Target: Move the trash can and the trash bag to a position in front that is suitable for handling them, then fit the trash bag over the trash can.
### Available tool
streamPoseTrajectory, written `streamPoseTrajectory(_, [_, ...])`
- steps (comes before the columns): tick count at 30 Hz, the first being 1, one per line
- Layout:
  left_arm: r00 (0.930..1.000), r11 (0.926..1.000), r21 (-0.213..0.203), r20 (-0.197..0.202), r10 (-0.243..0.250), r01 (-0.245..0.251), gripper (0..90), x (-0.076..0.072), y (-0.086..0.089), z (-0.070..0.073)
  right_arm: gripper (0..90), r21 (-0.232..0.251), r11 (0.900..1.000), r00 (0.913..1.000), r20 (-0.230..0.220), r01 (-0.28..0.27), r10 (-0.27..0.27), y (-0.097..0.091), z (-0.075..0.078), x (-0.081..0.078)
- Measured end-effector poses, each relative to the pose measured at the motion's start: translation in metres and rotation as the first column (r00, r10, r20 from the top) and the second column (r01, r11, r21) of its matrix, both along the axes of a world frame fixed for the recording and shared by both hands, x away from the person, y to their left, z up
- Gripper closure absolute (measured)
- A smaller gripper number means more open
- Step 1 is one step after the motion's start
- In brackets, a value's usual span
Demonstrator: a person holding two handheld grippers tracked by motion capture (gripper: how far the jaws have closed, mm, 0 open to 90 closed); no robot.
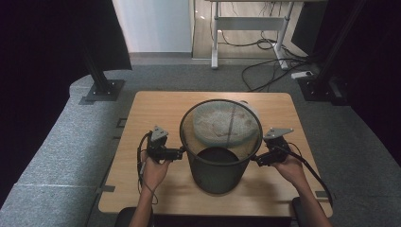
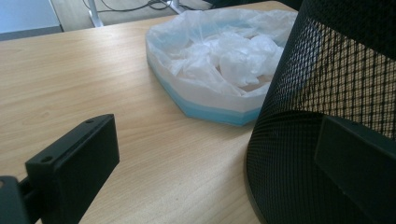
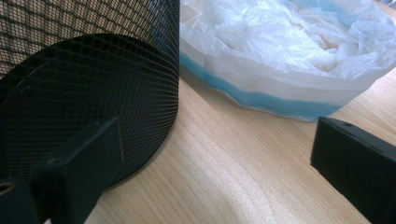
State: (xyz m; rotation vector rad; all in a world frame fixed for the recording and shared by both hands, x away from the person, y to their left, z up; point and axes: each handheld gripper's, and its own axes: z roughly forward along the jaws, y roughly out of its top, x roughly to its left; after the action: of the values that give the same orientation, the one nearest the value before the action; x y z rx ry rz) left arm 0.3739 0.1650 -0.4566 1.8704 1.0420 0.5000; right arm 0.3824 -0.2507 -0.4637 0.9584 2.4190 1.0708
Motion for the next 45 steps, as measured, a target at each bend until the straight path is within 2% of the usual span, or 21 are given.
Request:
streamPoseTrajectory(3, [1.0000, 1.0000, -0.001, -0.008, 0.003, -0.003, 0.0, -0.001, 0.002, -0.005, 0.6, 0.008, 1.0000, 1.0000, -0.006, 0.001, -0.001, -0.001, -0.001, 0.003])
streamPoseTrajectory(9, [0.9994, 0.9998, -0.006, -0.028, 0.017, -0.017, 0.0, -0.003, 0.009, -0.015, 0.0, -0.010, 0.9999, 0.9999, -0.010, 0.011, -0.011, -0.003, -0.003, 0.012])
streamPoseTrajectory(17, [0.9972, 0.9993, 0.005, -0.065, 0.036, -0.036, 0.0, -0.010, 0.025, -0.039, 0.0, -0.025, 0.9974, 0.9974, -0.019, 0.068, -0.069, -0.013, -0.005, 0.035])
streamPoseTrajectory(21, [0.9943, 0.9982, 0.037, -0.095, 0.049, -0.046, 0.0, -0.013, 0.032, -0.053, 0.0, -0.031, 0.9940, 0.9942, -0.020, 0.105, -0.106, -0.019, -0.005, 0.046])
streamPoseTrajectory(23, [0.9935, 0.9978, 0.046, -0.101, 0.052, -0.048, 0.0, -0.013, 0.033, -0.055, 0.0, -0.033, 0.9930, 0.9933, -0.019, 0.113, -0.114, -0.021, -0.005, 0.049])
streamPoseTrajectory(26, [0.9907, 0.9952, 0.085, -0.123, 0.059, -0.049, 0.0, -0.014, 0.037, -0.064, 0.0, -0.035, 0.9887, 0.9891, -0.015, 0.146, -0.146, -0.026, -0.007, 0.061])
streamPoseTrajectory(32, [0.9841, 0.9880, 0.150, -0.167, 0.060, -0.034, 0.0, -0.012, 0.037, -0.078, 0.0, -0.056, 0.9816, 0.9828, -0.015, 0.183, -0.184, -0.034, -0.012, 0.078])
streamPoseTrajectory(36, [0.9789, 0.9819, 0.188, -0.196, 0.058, -0.020, 0.0, -0.010, 0.035, -0.088, 0.0, -0.045, 0.9759, 0.9767, -0.011, 0.214, -0.214, -0.038, -0.015, 0.087])
streamPoseTrajectory(40, [0.9821, 0.9740, 0.226, -0.180, 0.057, -0.016, 0.0, -0.010, 0.034, -0.092, 0.0, -0.047, 0.9670, 0.9679, -0.011, 0.250, -0.251, -0.039, -0.015, 0.099])
streamPoseTrajectory(45, [0.9826, 0.9734, 0.228, -0.174, 0.065, -0.024, 0.0, -0.010, 0.033, -0.092, 0.0, -0.053, 0.9602, 0.9616, -0.003, 0.274, -0.275, -0.031, -0.012, 0.115])
